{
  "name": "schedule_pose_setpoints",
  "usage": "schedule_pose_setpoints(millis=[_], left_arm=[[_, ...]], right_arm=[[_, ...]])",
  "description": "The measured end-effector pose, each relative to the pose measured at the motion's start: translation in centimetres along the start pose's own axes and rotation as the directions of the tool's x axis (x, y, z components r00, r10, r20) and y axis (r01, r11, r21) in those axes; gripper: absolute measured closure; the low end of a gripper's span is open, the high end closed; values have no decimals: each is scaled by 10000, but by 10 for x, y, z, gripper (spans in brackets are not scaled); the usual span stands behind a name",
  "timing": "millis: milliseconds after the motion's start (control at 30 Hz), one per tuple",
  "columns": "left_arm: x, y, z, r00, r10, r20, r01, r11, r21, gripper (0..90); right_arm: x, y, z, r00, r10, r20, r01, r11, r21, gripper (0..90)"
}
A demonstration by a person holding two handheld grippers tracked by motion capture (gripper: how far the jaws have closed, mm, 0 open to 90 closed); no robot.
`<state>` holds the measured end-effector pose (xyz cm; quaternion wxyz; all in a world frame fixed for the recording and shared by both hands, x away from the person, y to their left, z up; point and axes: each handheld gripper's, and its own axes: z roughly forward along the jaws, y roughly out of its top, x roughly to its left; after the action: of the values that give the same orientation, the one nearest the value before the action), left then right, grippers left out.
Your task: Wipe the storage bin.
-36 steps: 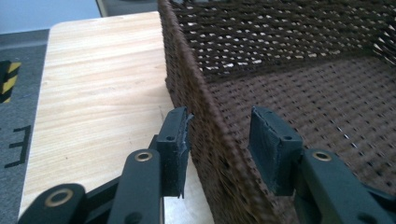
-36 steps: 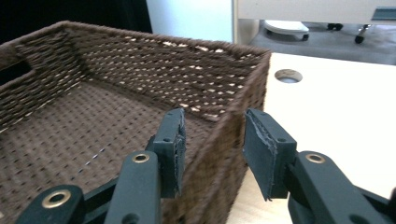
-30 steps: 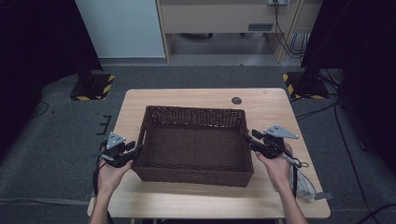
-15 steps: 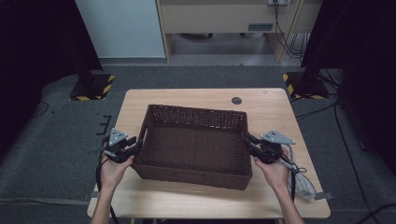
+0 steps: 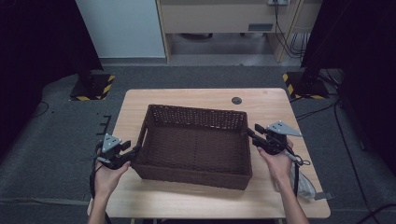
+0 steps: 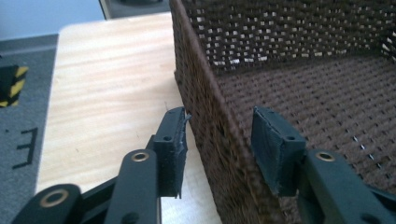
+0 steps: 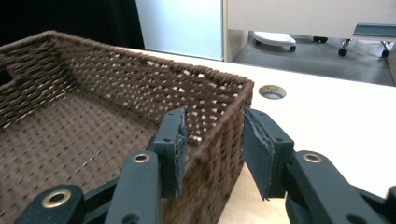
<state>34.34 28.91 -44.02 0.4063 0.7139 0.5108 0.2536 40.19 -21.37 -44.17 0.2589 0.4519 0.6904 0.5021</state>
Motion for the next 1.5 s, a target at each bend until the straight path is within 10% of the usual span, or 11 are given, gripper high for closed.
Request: schedule_pose_setpoints(millis=[333, 1133, 1500], left_arm=[[1, 3, 9, 9999, 138, -62, -138, 9999, 71, 585], [7, 0, 5, 9997, -228, 77, 226, 9995, 239, 600], [16, 5, 16, 9974, -413, -592, 412, 9991, -37, 574]], right_arm=[[-8, -2, 33, 9997, 112, -204, -103, 9990, 432, 663], [-5, 2, 46, 9993, -321, 165, 308, 9968, 737, 647], [6, 1, 28, 9996, -248, 128, 232, 9933, 1135, 642]])
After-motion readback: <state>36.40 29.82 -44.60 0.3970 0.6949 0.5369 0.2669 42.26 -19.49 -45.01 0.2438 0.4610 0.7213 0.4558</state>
